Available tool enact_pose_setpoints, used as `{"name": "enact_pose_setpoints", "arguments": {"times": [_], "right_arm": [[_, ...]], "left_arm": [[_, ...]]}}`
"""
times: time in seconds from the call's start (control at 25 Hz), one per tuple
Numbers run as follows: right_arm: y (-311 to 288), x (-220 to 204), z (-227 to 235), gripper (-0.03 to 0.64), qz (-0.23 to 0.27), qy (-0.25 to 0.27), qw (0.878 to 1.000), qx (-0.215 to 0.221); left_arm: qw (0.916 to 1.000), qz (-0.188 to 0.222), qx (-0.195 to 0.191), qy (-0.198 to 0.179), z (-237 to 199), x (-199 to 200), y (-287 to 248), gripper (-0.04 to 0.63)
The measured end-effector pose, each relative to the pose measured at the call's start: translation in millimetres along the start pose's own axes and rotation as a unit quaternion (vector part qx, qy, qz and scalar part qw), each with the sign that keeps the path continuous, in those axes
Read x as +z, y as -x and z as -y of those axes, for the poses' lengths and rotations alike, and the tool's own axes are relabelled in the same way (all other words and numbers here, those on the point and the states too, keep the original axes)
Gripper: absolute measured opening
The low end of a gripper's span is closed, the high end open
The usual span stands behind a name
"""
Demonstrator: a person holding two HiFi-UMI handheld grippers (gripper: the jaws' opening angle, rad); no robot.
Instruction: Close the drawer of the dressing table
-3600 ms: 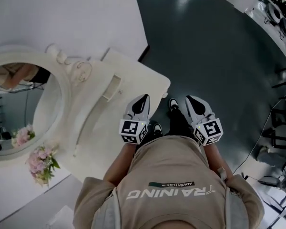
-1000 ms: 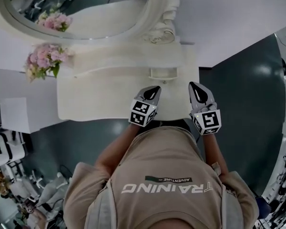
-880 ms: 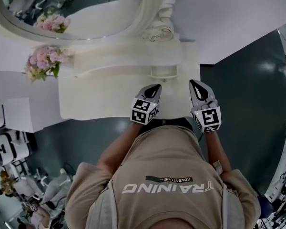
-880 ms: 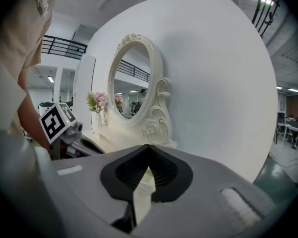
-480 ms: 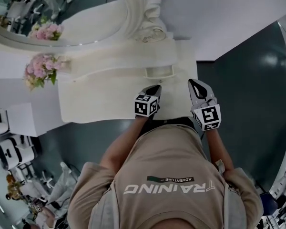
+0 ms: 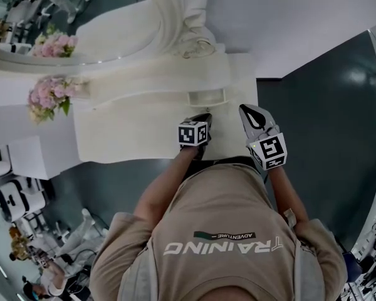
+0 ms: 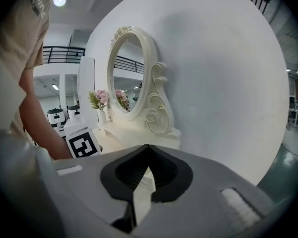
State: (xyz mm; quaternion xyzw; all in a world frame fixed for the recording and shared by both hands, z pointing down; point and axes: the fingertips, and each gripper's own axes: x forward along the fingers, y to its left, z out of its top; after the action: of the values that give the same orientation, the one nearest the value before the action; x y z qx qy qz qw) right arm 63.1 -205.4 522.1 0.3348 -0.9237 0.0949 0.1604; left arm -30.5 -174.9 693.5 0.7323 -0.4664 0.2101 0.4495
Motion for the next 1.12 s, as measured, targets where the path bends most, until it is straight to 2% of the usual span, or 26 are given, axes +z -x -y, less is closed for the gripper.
{"name": "enact_pose_setpoints", "arguments": {"times": [0.52,0.84,1.0,1.12], "right_arm": [[-19,-2,6,0.003,-0.013,-0.006,1.0,0.024],[-22,-9,9,0.003,-0.021,-0.015,0.999,0.022],[-24,-13,13,0.002,-0.027,-0.021,0.999,0.018],[-25,-15,14,0.003,-0.031,-0.023,0.999,0.018]], "left_arm": [[0.9999,-0.004,0.0,0.015,-3,6,-6,0.017],[0.9999,0.007,0.011,-0.001,-5,18,-4,0.017],[0.9998,0.012,0.011,0.008,-8,22,-7,0.017],[0.9998,0.008,0.016,-0.013,-6,23,-7,0.017]]}}
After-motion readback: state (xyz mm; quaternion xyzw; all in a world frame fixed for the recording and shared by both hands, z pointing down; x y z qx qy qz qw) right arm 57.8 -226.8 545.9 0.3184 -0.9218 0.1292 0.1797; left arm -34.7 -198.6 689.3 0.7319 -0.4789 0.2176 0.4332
